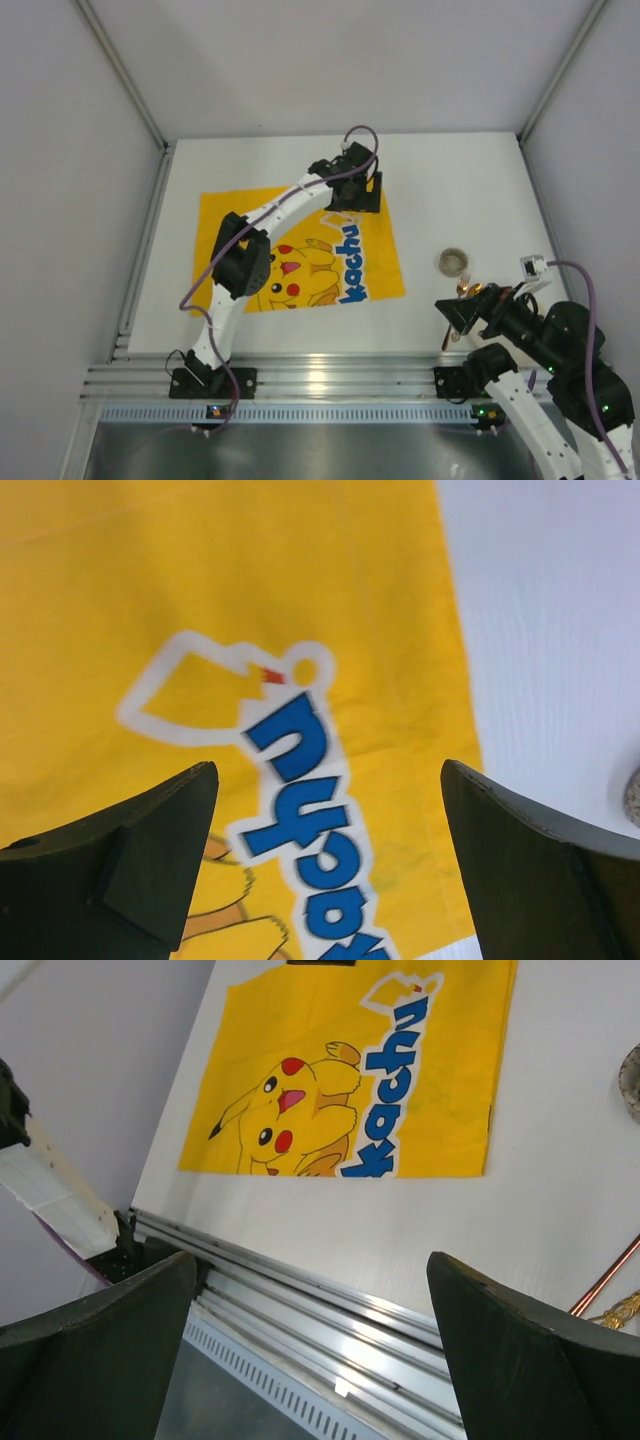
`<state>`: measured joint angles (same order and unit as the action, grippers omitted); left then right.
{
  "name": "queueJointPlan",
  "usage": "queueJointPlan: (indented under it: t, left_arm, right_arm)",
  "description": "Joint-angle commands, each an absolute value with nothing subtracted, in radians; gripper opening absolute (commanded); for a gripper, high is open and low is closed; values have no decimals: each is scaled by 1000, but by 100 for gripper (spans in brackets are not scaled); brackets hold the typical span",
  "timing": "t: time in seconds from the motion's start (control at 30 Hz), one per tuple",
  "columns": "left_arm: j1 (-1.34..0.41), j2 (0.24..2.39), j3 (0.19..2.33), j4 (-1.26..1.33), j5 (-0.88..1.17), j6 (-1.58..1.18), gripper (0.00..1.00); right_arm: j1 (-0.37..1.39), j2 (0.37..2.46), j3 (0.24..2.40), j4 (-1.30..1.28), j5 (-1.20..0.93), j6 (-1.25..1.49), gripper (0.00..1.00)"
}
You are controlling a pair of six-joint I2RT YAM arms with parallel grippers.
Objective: Set the dinner table for one person
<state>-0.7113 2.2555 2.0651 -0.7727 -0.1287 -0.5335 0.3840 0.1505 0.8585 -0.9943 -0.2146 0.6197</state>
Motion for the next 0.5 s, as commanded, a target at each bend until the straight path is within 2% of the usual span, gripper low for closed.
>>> queueJointPlan:
  t: [0.0,0.17,0.27,0.47]
  left_arm:
    - [-623,2057,1955,-825,-245,-548,98]
    - [-499,1927,1604,-785,-258,-548,98]
    - [-460,1914,1485,-756,-261,-528,98]
    - [-445,1989,1454,-733,-246,-511,98]
  right_arm:
    - [399,172,844,-973,-205,604,100]
    - [399,267,766,-904,-258,598,100]
    - [399,331,727,-858,-290,595,100]
    - [399,388,683,-775,-327,611,100]
